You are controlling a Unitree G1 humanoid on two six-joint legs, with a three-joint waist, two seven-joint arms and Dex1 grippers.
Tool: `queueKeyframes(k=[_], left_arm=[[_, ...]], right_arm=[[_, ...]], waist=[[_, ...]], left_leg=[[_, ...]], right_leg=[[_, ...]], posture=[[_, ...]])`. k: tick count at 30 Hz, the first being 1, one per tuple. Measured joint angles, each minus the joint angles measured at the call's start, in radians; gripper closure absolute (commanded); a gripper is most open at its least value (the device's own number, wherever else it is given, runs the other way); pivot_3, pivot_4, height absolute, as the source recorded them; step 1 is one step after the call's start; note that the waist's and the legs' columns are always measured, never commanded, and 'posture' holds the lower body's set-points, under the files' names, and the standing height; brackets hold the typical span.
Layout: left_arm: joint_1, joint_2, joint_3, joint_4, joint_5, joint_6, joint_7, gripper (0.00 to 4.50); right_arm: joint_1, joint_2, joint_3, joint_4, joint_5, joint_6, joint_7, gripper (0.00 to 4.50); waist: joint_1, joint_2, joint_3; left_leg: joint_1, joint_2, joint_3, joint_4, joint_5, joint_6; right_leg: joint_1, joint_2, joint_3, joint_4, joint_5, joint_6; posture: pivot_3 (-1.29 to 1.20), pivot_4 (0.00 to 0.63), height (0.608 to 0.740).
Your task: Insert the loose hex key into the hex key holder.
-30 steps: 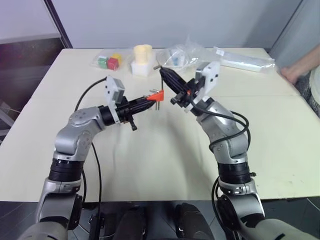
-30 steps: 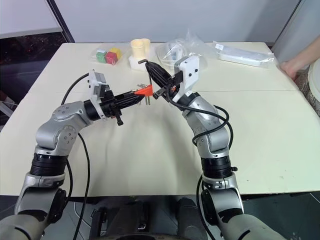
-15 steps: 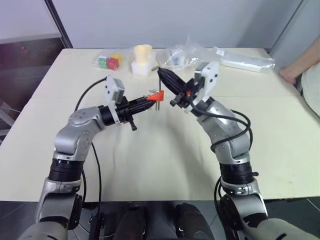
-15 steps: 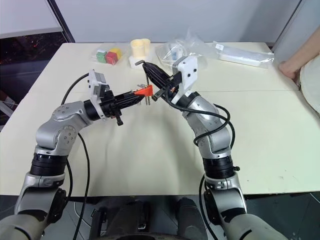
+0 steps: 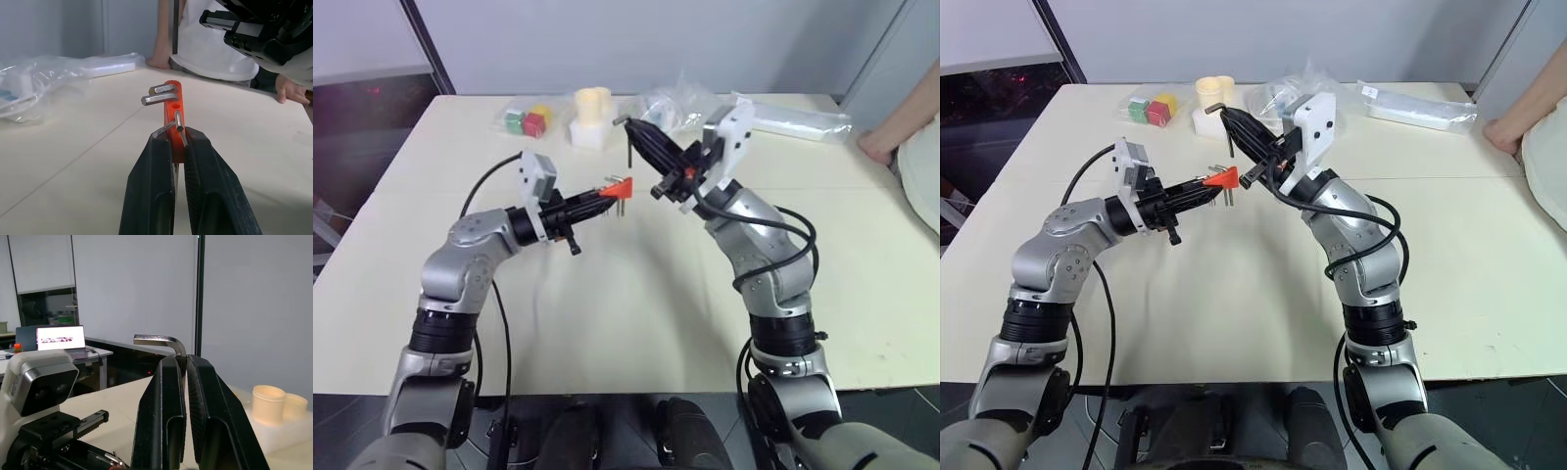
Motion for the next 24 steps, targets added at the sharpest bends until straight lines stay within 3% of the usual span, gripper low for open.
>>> queueKeyframes(k=[24], left_arm=[[-0.003,-0.006,0.0,0.0,-0.001,0.0,0.01,4.5]], right_arm=[[0.023,-0.009,0.01,0.002,-0.005,-0.001,0.008,4.48]], waist=[[0.0,0.0,0.0]], left_leg=[[0.0,0.0,0.0,0.0,0.0,0.0]], right_leg=[[0.0,0.0,0.0,0.0,0.0,0.0]], posture=[[0.0,0.15,0.74]])
